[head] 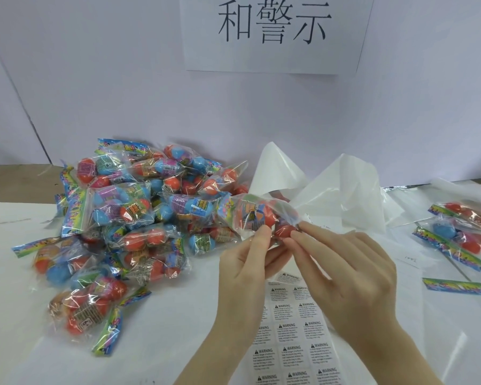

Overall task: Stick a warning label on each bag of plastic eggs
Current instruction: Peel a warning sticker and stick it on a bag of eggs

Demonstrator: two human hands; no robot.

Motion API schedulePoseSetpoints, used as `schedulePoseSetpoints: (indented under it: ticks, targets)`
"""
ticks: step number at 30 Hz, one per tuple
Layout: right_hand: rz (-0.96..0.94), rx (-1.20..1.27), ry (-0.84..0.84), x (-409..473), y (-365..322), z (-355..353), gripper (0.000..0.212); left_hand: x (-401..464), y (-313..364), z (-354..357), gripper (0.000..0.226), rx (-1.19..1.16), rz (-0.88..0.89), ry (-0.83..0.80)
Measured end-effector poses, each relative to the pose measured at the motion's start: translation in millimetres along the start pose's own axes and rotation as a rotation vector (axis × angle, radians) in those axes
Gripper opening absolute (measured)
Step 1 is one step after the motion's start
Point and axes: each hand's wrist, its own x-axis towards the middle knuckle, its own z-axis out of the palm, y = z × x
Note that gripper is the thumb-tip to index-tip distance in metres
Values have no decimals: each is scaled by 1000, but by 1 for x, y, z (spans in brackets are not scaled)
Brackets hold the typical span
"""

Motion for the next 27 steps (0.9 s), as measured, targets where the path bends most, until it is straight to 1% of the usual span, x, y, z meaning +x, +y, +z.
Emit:
schedulePoseSetpoints:
  ticks: [2,5,7,11,13,14,16,19,22,24,27]
  targets:
    - [25,22,9,0,0,0,15,1,-1,-1,38,22,13,-1]
    - [77,69,16,1,-1,0,16,0,-2,-2,39,44,27,-16]
    - [144,118,20,3,-2,0,18,-1,-4,-2,36,68,53,-29]
    - [287,195,-36,6,-6,-1,26,-4,-7,-2,29,133,131,-64]
    - [381,281,-28,7,-7,-1,24,-3,-9,-3,26,176,168,-63]
    - [398,310,-18,8,-7,-1,21,-3,-10,-4,26,202,182,-58]
    - [331,247,5,8,-7,-2,18,-3,-13,-6,29,254,194,-54]
    - [90,16,30,5,-4,-3,12,-3,-16,-7,31,356,219,-33]
    - [-89,-91,12,3,-1,-4,7,-3,-18,-8,29,414,260,-18]
    - [-129,-119,-31,1,0,-3,7,-4,-18,-7,33,425,271,-17]
    - [-108,-128,-63,1,1,-2,10,-4,-19,-6,38,413,265,-18]
